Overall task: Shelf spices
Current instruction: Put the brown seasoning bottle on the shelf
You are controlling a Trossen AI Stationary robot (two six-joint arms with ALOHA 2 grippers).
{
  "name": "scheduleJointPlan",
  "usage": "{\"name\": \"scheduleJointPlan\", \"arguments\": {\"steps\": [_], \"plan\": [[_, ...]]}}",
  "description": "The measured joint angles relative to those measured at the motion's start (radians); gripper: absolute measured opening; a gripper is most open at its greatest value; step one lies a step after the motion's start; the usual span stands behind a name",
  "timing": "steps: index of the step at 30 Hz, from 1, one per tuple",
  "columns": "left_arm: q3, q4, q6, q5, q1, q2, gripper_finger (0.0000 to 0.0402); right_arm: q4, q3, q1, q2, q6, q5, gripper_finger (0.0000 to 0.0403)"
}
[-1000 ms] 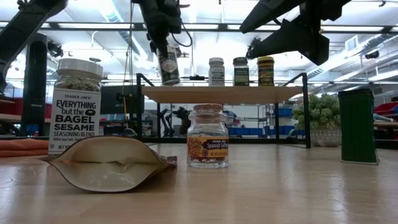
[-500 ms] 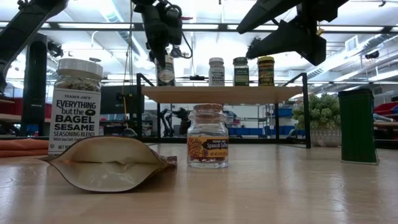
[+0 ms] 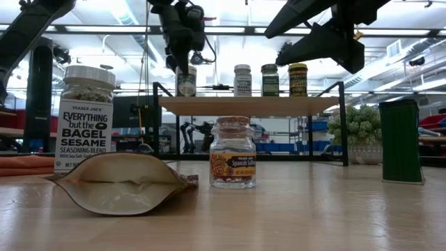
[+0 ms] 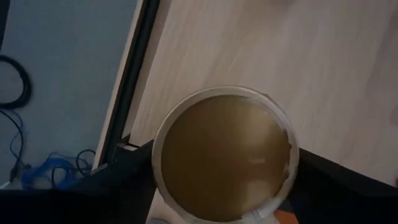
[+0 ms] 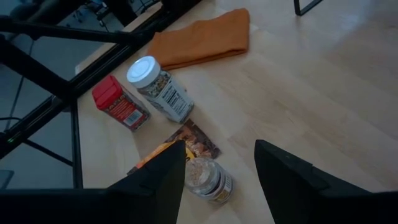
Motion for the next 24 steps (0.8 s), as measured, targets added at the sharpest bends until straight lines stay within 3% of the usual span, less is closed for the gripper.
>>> {"name": "scheduleJointPlan", "arguments": {"steps": [24], "plan": [[0.0, 0.033, 0.01, 0.0, 0.0, 0.0, 0.0312, 0.0, 0.0, 0.0, 0.0, 0.0, 0.0, 0.0192]]}}
